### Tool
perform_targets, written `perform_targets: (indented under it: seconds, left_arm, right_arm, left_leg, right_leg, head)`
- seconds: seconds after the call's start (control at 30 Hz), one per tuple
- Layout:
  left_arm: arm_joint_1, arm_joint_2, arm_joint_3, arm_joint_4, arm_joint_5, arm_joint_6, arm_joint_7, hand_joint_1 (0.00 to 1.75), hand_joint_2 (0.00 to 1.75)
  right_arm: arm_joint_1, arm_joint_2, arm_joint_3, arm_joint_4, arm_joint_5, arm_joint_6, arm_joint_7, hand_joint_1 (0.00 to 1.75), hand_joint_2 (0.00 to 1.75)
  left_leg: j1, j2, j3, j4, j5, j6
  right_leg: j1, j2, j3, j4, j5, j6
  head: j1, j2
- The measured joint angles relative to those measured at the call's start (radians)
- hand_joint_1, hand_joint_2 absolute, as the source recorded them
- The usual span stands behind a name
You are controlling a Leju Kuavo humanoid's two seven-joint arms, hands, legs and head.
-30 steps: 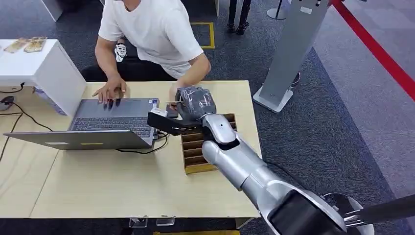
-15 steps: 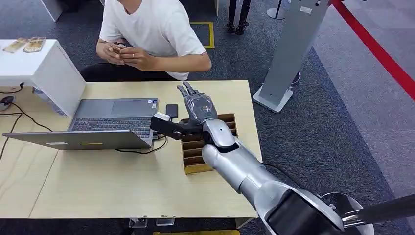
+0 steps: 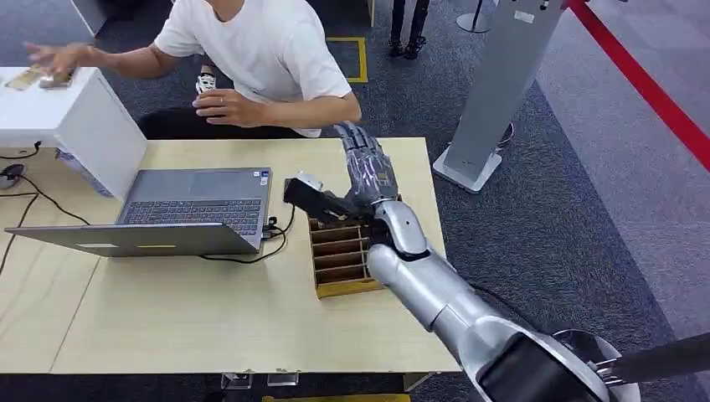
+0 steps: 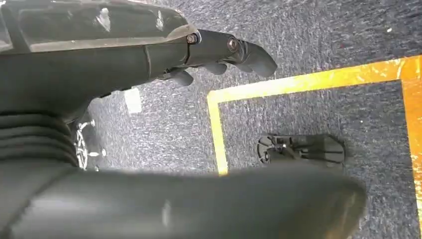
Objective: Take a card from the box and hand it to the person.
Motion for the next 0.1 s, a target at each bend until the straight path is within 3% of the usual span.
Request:
perform_targets:
  seconds: [0.1]
  left_arm:
    - [0.009, 0.000, 0.000, 0.000, 0.006, 0.003, -0.009, 0.00, 0.00]
  right_arm:
    - [0.080, -0.052, -0.033, -0.148, -0.054, -0.010, -0.006, 0.00, 1.75]
  left_leg:
    - [0.000, 0.000, 0.000, 0.000, 0.000, 0.000]
  right_leg:
    - [0.000, 0.000, 0.000, 0.000, 0.000, 0.000]
  head:
    - [-0.002, 0.000]
